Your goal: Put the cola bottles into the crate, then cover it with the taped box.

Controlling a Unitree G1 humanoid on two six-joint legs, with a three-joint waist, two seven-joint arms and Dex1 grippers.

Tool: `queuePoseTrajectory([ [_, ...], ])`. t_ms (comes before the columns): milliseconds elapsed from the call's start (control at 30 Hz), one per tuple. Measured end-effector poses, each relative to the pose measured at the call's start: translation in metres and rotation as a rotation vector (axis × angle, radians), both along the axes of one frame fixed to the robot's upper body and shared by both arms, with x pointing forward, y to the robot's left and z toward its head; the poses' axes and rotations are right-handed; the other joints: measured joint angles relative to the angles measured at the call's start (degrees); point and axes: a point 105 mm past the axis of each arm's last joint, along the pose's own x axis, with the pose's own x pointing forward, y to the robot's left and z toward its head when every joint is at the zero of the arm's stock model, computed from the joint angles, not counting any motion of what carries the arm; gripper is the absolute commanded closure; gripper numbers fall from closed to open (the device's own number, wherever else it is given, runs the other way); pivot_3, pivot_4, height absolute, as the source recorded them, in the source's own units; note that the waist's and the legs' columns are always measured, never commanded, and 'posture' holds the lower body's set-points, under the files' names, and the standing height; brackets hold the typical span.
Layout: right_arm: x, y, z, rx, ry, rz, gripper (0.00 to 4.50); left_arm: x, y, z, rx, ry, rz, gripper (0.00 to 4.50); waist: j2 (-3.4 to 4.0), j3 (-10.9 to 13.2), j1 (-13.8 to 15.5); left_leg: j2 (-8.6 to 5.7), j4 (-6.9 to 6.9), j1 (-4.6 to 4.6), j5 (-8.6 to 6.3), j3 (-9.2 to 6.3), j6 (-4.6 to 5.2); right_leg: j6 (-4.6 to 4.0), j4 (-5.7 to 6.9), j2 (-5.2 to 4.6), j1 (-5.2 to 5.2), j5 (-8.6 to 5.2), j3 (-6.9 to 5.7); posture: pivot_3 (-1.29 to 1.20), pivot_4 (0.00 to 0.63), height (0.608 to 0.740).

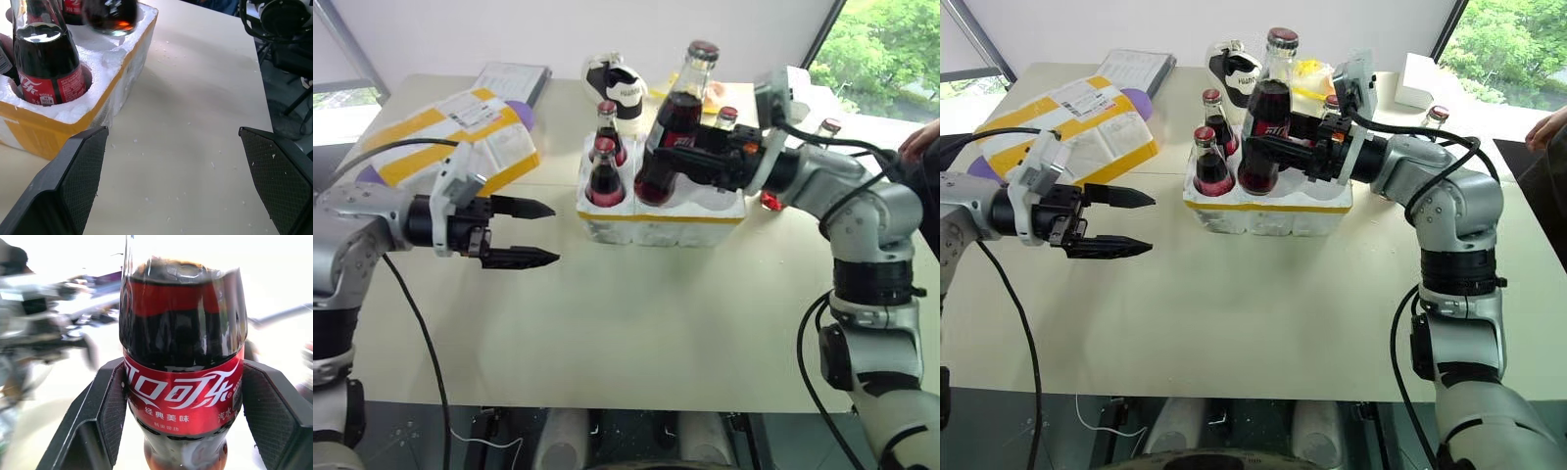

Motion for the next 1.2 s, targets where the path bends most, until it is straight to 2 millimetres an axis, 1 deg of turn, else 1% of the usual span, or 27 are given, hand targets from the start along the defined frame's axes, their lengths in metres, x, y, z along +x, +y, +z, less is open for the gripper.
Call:
queuePoseTrajectory([
  [100,0.012,-0.005,-0.014,-0.042,0.018,-0.044,1.65,0.002,-0.002,0.002,-0.019,-0.004,0.005,0.00,0.02,0.0,-0.2,0.01,-0.03,-0.01,0.00,0.00,0.00,0.00,0.01,0.01,-0.02,0.00,0.00,0.00,0.150,0.740],
  [200,0.015,-0.003,-0.022,-0.076,0.010,-0.042,1.65,0.003,-0.004,0.006,-0.044,-0.011,0.003,0.00,0.03,0.0,-0.5,0.01,-0.04,-0.04,0.01,0.00,0.00,0.01,0.01,0.02,-0.04,0.00,0.00,0.00,0.150,0.740],
  [267,0.019,-0.004,-0.027,-0.087,0.012,-0.058,1.65,0.003,-0.004,0.013,-0.059,-0.030,0.003,0.00,0.03,0.0,-0.7,0.01,-0.03,-0.04,0.01,0.01,0.00,0.01,0.01,0.01,-0.03,0.00,0.00,0.00,0.150,0.740],
  [400,0.019,0.001,-0.029,-0.082,0.002,-0.049,1.65,0.003,-0.004,0.015,-0.064,-0.037,0.008,0.00,0.03,0.0,-1.3,0.01,-0.03,-0.02,0.01,0.00,-0.01,0.01,0.01,0.01,-0.01,0.00,0.00,0.00,0.150,0.740],
  [500,0.018,0.004,-0.037,-0.090,0.016,-0.048,1.65,0.004,-0.004,0.015,-0.065,-0.038,0.011,0.00,0.03,0.0,-1.3,0.02,-0.03,-0.01,0.02,-0.01,-0.02,0.01,0.02,0.01,-0.01,0.00,0.00,0.00,0.150,0.740],
  [533,0.018,0.005,-0.042,-0.100,0.026,-0.050,0.66,0.004,-0.004,0.015,-0.065,-0.040,0.013,0.00,0.03,0.0,-1.2,0.01,-0.03,-0.02,0.02,-0.01,-0.02,0.01,0.01,0.01,0.00,0.00,0.00,0.00,0.150,0.740],
  [567,0.017,0.005,-0.047,-0.111,0.037,-0.051,0.28,0.005,-0.004,0.016,-0.066,-0.042,0.015,0.00,0.02,0.0,-1.1,0.01,-0.02,-0.02,0.01,-0.01,-0.02,0.01,0.01,0.01,0.01,0.00,0.00,0.00,0.150,0.740],
  [600,0.017,0.005,-0.052,-0.122,0.048,-0.053,0.03,0.005,-0.004,0.016,-0.068,-0.042,0.017,0.00,0.02,0.0,-1.1,0.01,-0.02,-0.01,0.01,-0.01,-0.02,0.01,0.01,0.00,0.02,0.00,0.00,0.00,0.150,0.740],
  [667,0.015,0.004,-0.064,-0.141,0.072,-0.057,0.03,0.005,-0.004,0.017,-0.072,-0.041,0.017,0.00,0.02,0.0,-1.2,0.01,-0.01,-0.01,0.01,-0.01,-0.02,0.01,0.01,0.00,0.02,0.00,0.00,0.00,0.150,0.740],
  [700,0.015,0.005,-0.066,-0.145,0.073,-0.060,0.03,0.005,-0.004,0.018,-0.075,-0.041,0.014,0.00,0.02,0.0,-1.2,0.01,-0.01,0.00,0.01,-0.01,-0.02,0.01,0.01,0.00,0.02,0.00,0.00,0.00,0.150,0.740],
  [833,0.015,0.004,-0.066,-0.166,0.049,-0.093,0.03,0.004,-0.007,0.022,-0.094,-0.044,-0.004,0.00,0.02,0.0,-1.3,0.02,-0.01,0.03,0.03,-0.03,-0.04,0.01,0.01,0.01,0.02,0.00,0.00,0.00,0.150,0.740],
  [900,0.012,0.003,-0.064,-0.179,0.036,-0.103,0.03,0.003,-0.011,0.024,-0.110,-0.041,-0.018,0.00,0.02,0.0,-1.1,0.01,-0.01,0.02,0.03,-0.04,-0.04,0.01,0.02,0.00,0.03,0.00,0.00,0.00,0.150,0.740],
  [967,0.005,-0.004,-0.061,-0.205,0.028,-0.120,0.03,0.002,-0.015,0.025,-0.127,-0.036,-0.038,0.00,0.03,0.0,-1.0,0.00,-0.01,-0.02,0.03,-0.05,-0.04,0.01,0.02,-0.01,0.03,0.00,0.00,0.00,0.150,0.740],
  [1000,0.003,-0.009,-0.057,-0.215,0.021,-0.134,0.03,0.001,-0.016,0.026,-0.131,-0.032,-0.044,0.00,0.02,0.0,-0.9,0.00,-0.01,-0.01,0.02,-0.06,-0.03,0.01,0.01,-0.02,0.03,0.00,0.00,0.00,0.150,0.740],
  [1067,-0.007,-0.023,-0.042,-0.220,-0.007,-0.161,0.03,0.000,-0.019,0.027,-0.137,-0.036,-0.056,0.00,0.02,0.0,-0.8,0.00,-0.01,0.00,0.02,-0.07,-0.03,0.01,0.01,-0.03,0.04,0.00,0.00,0.00,0.150,0.740],
  [1133,-0.022,-0.038,-0.025,-0.227,-0.044,-0.188,0.03,-0.001,-0.022,0.029,-0.142,-0.039,-0.069,0.00,0.02,0.0,-0.8,0.01,-0.02,0.01,0.02,-0.07,-0.03,0.02,-0.01,-0.01,0.04,-0.01,-0.01,0.00,0.150,0.740],
  [1200,-0.036,-0.050,-0.016,-0.240,-0.061,-0.219,0.03,-0.002,-0.026,0.030,-0.146,-0.046,-0.086,0.00,-0.02,0.0,-0.9,0.01,-0.01,0.04,0.02,-0.07,-0.03,0.01,-0.06,0.00,0.07,-0.01,-0.01,0.00,0.150,0.740],
])
